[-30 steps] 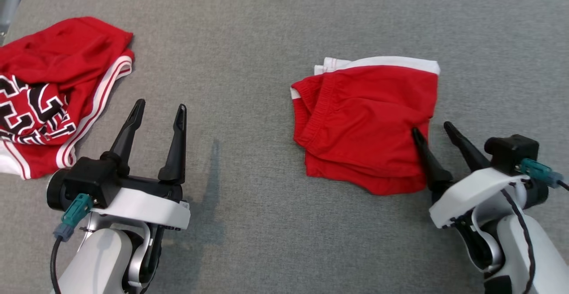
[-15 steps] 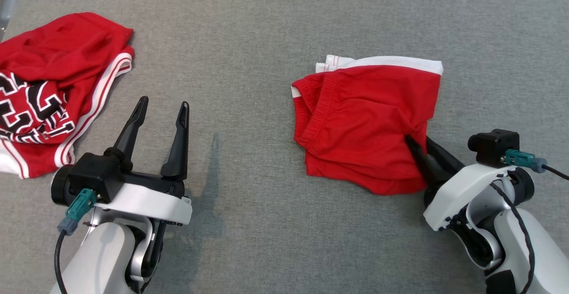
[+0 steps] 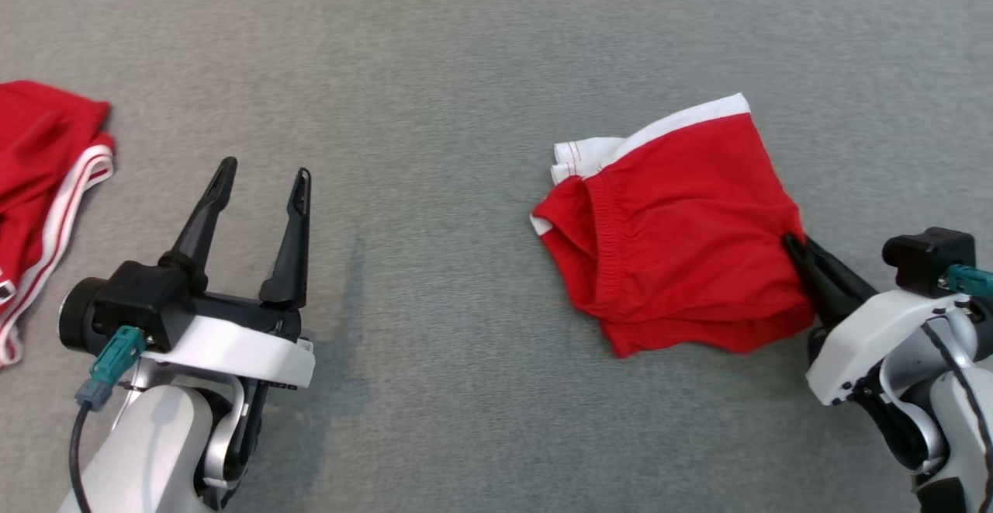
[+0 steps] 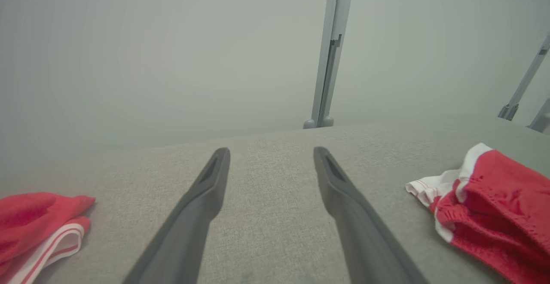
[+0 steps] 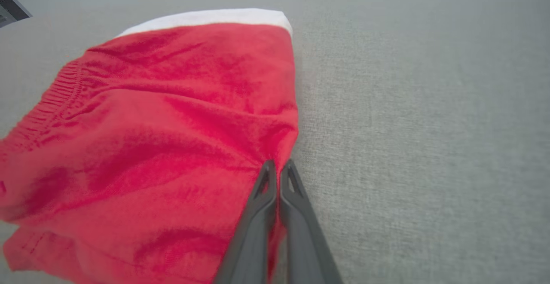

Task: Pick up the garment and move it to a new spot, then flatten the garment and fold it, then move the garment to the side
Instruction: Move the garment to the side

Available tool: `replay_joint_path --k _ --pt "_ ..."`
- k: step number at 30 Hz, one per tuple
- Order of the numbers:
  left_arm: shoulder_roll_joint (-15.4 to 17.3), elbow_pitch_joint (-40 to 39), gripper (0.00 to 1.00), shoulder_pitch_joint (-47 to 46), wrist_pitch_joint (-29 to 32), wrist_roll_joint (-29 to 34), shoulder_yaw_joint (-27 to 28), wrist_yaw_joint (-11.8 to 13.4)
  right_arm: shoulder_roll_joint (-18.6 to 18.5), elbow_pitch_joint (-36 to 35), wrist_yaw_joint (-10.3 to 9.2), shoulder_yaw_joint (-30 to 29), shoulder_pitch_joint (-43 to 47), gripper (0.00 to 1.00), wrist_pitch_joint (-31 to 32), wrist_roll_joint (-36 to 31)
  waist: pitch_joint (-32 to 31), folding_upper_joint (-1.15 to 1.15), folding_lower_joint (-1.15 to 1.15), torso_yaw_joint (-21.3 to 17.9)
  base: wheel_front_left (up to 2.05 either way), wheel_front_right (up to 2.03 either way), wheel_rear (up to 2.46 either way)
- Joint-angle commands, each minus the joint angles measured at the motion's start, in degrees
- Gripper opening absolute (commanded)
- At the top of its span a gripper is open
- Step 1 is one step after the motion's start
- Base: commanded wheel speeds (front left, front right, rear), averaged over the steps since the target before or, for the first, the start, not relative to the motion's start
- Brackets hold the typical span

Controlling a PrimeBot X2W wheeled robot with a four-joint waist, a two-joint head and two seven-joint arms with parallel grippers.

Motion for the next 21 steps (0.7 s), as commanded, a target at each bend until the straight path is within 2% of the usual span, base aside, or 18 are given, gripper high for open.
replay_joint_path --k 1,12,17,21 --pt "0.62 -0.69 1.00 -0.27 0.27 0.47 0.11 0.25 -1.15 0.53 -0.03 -0.44 -0.34 0.00 -0.72 -0.07 0.06 0.00 0.00 -3.17 0.00 0.00 0.00" --pt "4.00 -6.84 1.00 -2.23 4.01 2.29 0.09 1.30 -4.48 6.41 -0.03 6.76 -10.97 0.00 -6.36 2.84 5.15 0.00 0.00 -12.45 0.00 0.00 0.00" --pt "5.79 -9.94 1.00 -4.29 6.55 3.55 -0.41 0.95 -6.17 14.03 -0.03 8.65 -18.34 0.00 -10.83 4.27 8.89 0.00 0.00 -15.62 0.00 0.00 0.00" --pt "7.04 -12.13 1.00 -5.65 8.38 4.28 -0.68 0.74 -8.12 21.11 -0.03 6.92 -23.20 0.00 -14.60 5.06 11.45 0.00 0.00 -17.84 0.00 0.00 0.00"
